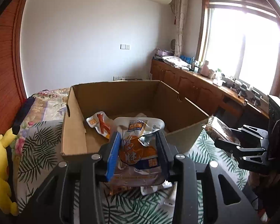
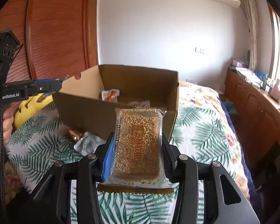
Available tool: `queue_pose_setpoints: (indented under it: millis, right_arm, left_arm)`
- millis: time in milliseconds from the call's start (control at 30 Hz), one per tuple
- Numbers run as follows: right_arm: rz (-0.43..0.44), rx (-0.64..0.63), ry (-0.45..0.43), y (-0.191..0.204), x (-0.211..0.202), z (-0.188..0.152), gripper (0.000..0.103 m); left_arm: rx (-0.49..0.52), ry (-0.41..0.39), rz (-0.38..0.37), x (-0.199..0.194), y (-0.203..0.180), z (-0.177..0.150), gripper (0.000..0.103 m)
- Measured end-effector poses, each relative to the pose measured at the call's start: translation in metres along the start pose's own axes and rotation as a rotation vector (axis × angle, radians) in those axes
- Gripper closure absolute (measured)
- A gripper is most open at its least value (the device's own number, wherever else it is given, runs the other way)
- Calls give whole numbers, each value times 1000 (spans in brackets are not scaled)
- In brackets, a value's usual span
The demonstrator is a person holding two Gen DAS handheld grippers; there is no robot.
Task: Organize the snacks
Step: 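Lift both held snacks and carry them over the box, then lower both snacks into the box and open both tools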
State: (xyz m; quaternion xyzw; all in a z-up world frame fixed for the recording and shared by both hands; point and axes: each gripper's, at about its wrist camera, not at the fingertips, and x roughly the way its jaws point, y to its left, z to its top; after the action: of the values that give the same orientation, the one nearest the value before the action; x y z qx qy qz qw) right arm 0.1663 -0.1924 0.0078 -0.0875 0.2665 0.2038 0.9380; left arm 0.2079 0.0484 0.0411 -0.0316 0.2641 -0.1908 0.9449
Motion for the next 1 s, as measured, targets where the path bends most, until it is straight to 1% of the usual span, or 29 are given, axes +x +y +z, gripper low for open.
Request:
queue_pose_setpoints:
  millis: [200, 467, 600, 700, 1000]
  right_arm:
    - [0, -24, -34, -3, 9, 22, 58]
    - [5, -37, -71, -7, 26, 49, 58]
    - [27, -25, -73, -9, 38, 59, 58]
    - [24, -40, -76, -6, 48, 65, 58]
    - [39, -44, -60, -5, 82, 73, 58]
  left_arm:
    - [6, -50, 2, 4, -3, 18, 66]
    - [52, -96, 21, 14, 0, 50, 66]
    - [47, -83, 24, 28, 7, 51, 66]
    - [50, -68, 33, 42, 12, 50, 66]
    - [39, -27, 35, 76, 22, 46, 66]
